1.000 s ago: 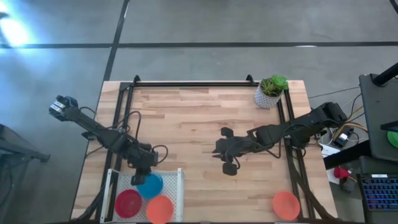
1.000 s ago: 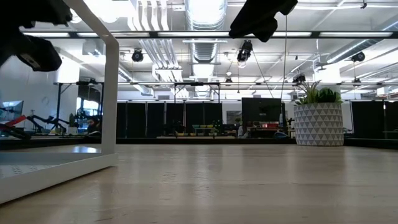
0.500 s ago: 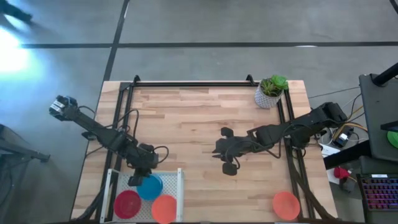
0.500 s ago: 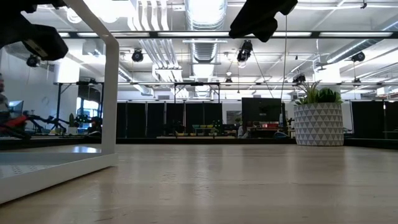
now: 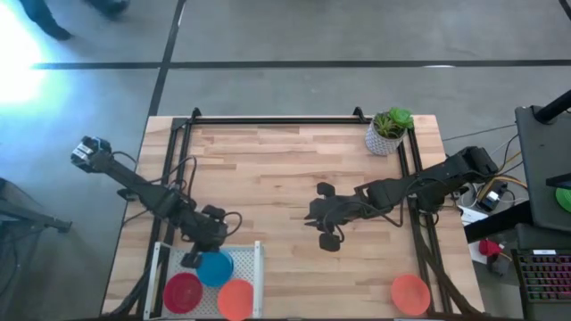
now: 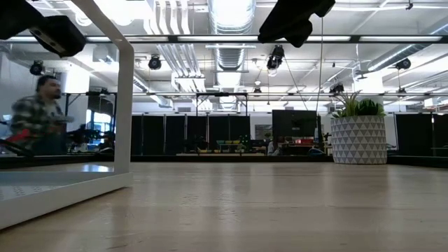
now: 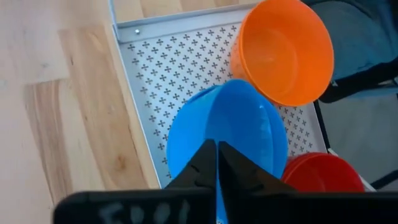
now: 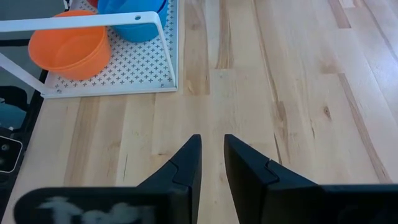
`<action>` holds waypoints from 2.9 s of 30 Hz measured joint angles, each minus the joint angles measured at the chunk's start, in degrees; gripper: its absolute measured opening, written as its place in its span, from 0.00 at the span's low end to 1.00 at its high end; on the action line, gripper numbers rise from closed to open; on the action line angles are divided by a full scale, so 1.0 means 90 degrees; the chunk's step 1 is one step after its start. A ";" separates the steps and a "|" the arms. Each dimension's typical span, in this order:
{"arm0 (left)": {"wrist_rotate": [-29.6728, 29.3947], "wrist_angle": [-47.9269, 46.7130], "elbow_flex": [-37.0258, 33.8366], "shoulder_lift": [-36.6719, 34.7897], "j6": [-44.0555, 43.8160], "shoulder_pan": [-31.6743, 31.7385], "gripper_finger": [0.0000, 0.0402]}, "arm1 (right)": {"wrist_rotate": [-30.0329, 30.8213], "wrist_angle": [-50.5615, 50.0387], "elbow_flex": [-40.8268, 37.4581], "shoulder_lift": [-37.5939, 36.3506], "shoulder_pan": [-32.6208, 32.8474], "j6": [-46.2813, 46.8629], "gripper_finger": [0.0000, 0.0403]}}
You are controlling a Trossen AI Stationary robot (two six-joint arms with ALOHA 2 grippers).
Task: Pick & Place Mini bowls
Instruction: Stack the blue bowl on top of the blue bowl on the shelf, then stack the orange bowl on top of the orange bowl on the shelf
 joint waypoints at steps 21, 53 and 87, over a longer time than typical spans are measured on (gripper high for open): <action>-0.0561 0.0151 -0.0588 -0.0001 -0.0206 -0.0056 0.00 | -0.0302 -0.0208 0.0000 0.0000 0.0000 0.0522 0.16; -0.6115 0.1081 0.0209 -0.0012 0.0596 -0.0175 0.00 | -0.1848 -0.3100 -0.0658 -0.0027 0.2395 0.8652 0.16; -0.6405 0.2105 0.0206 -0.0012 0.2154 -0.0193 0.00 | -0.2334 -0.1762 -0.0937 0.0767 0.4214 1.3159 0.16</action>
